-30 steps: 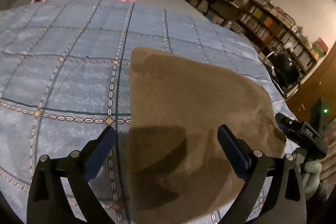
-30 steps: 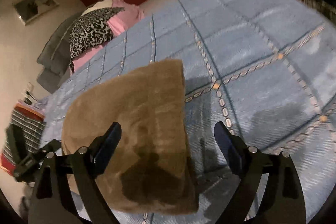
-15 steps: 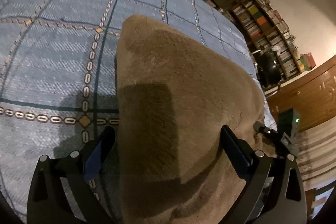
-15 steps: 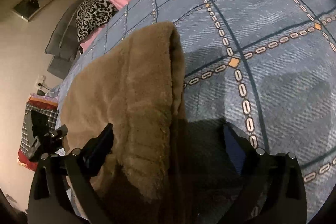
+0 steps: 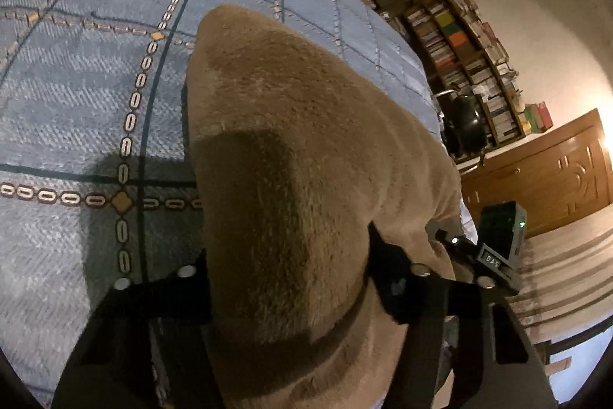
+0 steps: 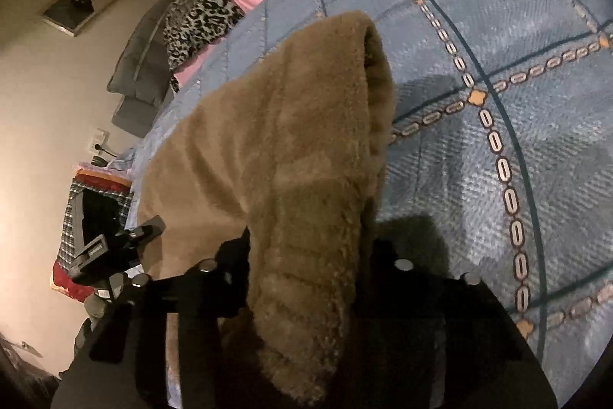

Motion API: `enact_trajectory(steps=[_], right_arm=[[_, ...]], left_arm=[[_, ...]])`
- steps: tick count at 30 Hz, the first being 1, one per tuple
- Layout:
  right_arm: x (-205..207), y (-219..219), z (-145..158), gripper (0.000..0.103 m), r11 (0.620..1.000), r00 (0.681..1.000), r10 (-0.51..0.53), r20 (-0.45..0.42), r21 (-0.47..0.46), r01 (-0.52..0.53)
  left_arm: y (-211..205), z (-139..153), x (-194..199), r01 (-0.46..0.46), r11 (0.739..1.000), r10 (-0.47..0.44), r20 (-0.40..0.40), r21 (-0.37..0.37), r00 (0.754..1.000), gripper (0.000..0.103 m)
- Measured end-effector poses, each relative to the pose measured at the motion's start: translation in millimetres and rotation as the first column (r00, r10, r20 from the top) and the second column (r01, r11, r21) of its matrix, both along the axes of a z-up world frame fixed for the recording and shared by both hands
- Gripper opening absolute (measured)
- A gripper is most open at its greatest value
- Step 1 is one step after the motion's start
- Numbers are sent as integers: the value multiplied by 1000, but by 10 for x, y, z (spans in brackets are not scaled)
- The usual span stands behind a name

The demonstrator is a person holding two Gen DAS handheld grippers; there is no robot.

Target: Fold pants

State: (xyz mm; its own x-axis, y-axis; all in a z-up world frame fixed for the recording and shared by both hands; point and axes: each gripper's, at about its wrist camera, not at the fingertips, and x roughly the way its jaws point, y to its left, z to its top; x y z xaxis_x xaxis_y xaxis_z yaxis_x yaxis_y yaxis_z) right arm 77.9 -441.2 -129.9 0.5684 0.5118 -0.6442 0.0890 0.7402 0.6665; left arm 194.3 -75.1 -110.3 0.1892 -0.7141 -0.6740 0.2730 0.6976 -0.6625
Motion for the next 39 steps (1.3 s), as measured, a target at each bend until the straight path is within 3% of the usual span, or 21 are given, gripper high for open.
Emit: enact_trajectory(steps=[3,9,18,23,27,29,32,37,39], right_arm=[[-120,26,197,43,1000,999,-2,41,6,1],[-560,102,656,43,1000,993,6,120,-3,-5],[-1199,466,879,43,998,992,50,115,34,-54],[-1355,825,764,43,996,993,91,76,11,-92],[-1321,1018,492,43,996,997,77,15,-48,-76],[-1291,1067,335,43,993,999,45,-8,-105,-46],[-1303,1028,227,46,996,1000,-1,0,-93,1],[-1361,1098,297,54,982,999,-28,26,-184,32],[-1389,1120,379,62,970,998,-48,40,-237,56]], left_arm=[[23,146,-112,0,1000,0,26,-10,1000,50],[110,552,-517,19,999,-14,91,-47,996,50],[582,741,-1186,-11,998,14,56,-60,998,50],[844,629,-1398,-44,999,44,33,-11,998,50],[953,401,-1448,-84,994,82,31,77,996,52],[952,301,-1472,-98,988,92,51,117,994,56],[893,265,-1528,-114,980,93,126,165,988,64],[801,302,-1538,-135,957,78,220,258,972,75],[800,318,-1525,-146,951,83,228,272,970,77]])
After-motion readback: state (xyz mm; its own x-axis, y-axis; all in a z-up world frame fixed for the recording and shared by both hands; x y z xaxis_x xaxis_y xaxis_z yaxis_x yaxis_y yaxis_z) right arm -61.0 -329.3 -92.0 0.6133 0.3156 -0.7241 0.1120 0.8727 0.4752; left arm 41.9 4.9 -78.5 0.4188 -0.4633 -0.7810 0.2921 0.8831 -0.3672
